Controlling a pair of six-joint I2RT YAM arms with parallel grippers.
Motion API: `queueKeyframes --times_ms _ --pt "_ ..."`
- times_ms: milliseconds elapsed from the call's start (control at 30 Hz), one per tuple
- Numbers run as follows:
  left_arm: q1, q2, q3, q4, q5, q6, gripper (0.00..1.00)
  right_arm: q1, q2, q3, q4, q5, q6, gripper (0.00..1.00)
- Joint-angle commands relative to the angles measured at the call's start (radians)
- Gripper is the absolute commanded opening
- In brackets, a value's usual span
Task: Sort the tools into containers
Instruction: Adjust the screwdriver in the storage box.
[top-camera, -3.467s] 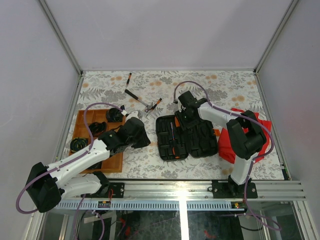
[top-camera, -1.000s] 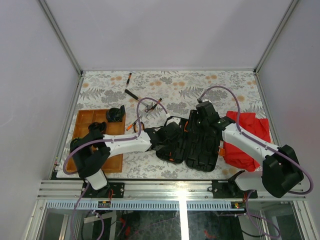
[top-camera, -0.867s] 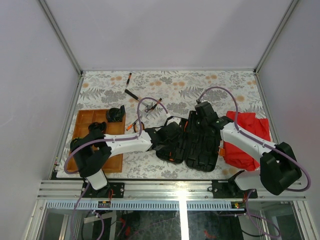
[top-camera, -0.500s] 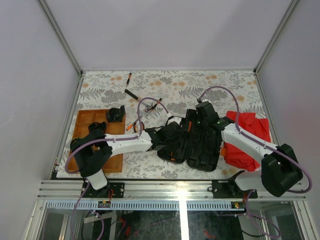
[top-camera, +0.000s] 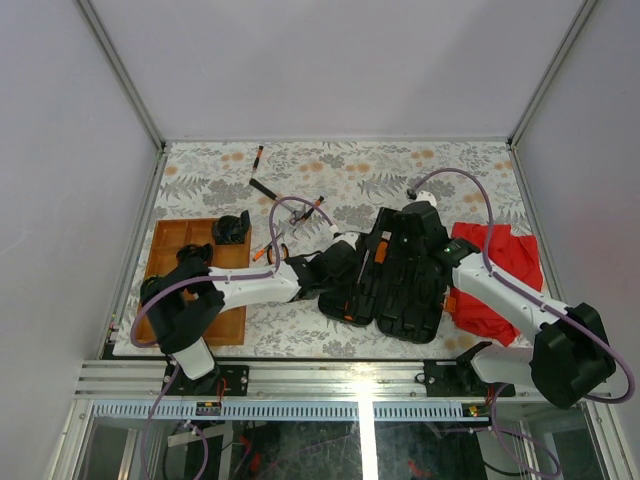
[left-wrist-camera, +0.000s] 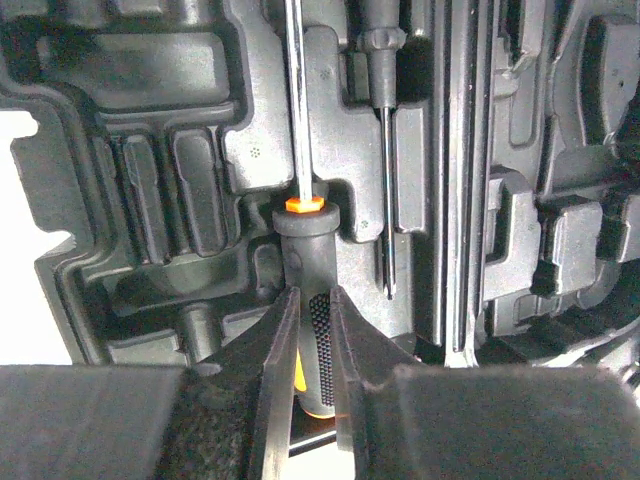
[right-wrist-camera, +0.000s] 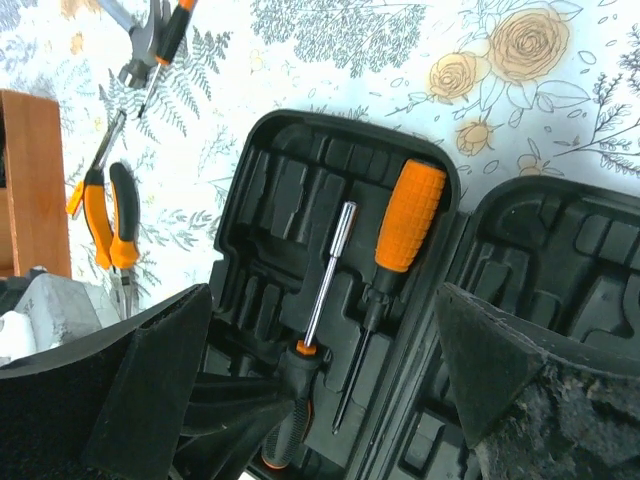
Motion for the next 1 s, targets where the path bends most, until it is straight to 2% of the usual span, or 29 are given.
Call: queueKeyframes --times_ms 0,233,500,800,967 --pt "0.023 0.020 -0.056 0.052 0.067 -0.016 0.14 -0.079 0.010 -0.006 0.064 -0.076 0.021 0.99" --pt "0.030 0.034 -0.066 0.072 0.092 -0.009 0.12 -0.117 0.026 -0.033 0.101 -0.091 0.012 0.99" --pt "0.032 0.039 -0.105 0.135 0.106 -0.008 0.13 -0.121 0.032 -0.026 0.053 0.006 -0.051 0.99" --pt "0.032 0.055 -0.134 0.195 0.123 -0.011 0.12 -0.125 0.103 0.046 -0.049 -0.115 -0.065 0.97" --pt "0.031 0.056 -0.157 0.235 0.122 -0.011 0.11 -0.123 0.138 0.018 0.005 -0.195 -0.037 0.95"
